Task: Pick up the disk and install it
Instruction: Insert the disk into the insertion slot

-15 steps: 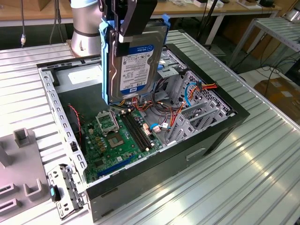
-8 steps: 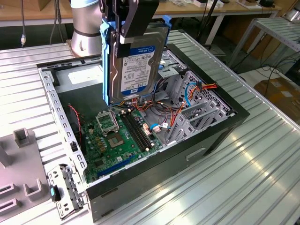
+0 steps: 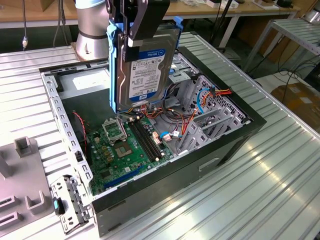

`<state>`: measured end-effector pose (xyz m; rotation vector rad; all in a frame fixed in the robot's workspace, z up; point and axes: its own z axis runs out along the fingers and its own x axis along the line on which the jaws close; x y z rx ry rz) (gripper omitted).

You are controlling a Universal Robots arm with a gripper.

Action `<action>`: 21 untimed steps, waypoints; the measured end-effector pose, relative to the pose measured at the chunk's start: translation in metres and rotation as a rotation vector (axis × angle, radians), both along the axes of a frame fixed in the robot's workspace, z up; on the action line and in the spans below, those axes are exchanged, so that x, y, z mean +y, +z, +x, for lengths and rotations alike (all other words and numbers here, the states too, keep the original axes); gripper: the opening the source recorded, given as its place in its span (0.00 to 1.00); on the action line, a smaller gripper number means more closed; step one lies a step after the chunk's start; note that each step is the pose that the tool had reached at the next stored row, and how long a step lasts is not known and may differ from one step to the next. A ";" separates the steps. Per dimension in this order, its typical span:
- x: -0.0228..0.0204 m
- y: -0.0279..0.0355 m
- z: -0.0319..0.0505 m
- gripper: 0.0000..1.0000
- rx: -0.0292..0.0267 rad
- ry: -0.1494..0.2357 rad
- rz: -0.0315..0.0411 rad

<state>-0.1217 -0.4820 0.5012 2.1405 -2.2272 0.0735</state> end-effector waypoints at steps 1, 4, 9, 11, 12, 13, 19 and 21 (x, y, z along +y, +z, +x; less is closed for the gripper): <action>-0.0001 0.0000 0.0000 0.37 0.0000 0.000 0.0000; -0.0033 -0.0001 0.0000 0.37 0.0000 0.000 -0.0001; -0.0153 -0.0011 0.0000 0.37 0.0000 0.000 -0.0001; -0.0199 -0.0021 0.0003 0.37 0.0000 0.000 -0.0001; -0.0225 -0.0026 0.0003 0.37 0.0000 0.000 0.0000; -0.0234 -0.0029 0.0003 0.37 -0.0001 0.000 0.0001; -0.0244 -0.0052 0.0019 0.37 -0.0011 0.000 0.0120; -0.0247 -0.0056 0.0020 0.37 -0.0011 0.001 0.0208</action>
